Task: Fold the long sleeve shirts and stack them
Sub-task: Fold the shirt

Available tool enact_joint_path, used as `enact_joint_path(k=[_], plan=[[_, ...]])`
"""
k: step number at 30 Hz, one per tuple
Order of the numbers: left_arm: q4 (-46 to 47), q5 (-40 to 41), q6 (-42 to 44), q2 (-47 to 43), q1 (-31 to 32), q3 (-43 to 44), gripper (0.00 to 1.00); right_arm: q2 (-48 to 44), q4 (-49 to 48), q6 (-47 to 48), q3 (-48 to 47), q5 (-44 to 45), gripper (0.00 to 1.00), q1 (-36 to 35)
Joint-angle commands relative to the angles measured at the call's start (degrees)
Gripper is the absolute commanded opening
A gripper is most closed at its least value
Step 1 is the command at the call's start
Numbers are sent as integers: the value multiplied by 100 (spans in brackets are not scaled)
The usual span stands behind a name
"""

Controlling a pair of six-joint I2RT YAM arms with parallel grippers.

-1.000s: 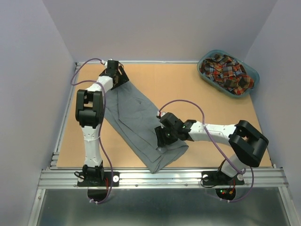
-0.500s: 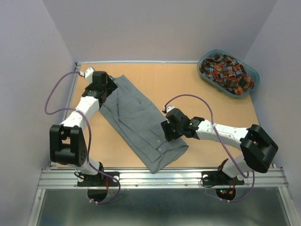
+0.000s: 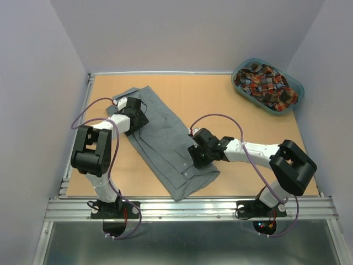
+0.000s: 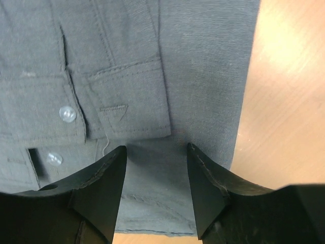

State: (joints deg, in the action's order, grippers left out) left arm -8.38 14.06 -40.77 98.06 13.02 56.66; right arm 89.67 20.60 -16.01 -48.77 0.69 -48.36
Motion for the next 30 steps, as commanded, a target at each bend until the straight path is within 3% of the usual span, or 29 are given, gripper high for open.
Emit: enact_joint_path(k=[1, 11, 17, 23, 26, 27, 30], plan=[[-23, 140, 122, 721, -27, 643, 82, 130, -21, -77, -27, -499, 56, 2], [-656, 245, 859, 2347, -45, 3303, 83, 859, -522, -552, -228, -632, 56, 2], [-1042, 255, 1115, 2859, -150, 4308, 86, 1018, -540, -719, -685, -605, 57, 2], [-1139, 290, 1037, 1834, -220, 4187, 90, 597, -531, -974, -888, -323, 63, 89], [-1122, 342, 914, 919, -229, 3722, 97, 228, -531, -1106, -871, -350, 65, 248], [-1148, 351, 870, 673, -221, 3407, 99, 18, -522, -1228, -888, -211, 71, 274], [-1157, 176, 677, -346, -221, 2556, 99, -264, -434, -1160, -932, 256, 75, 274]])
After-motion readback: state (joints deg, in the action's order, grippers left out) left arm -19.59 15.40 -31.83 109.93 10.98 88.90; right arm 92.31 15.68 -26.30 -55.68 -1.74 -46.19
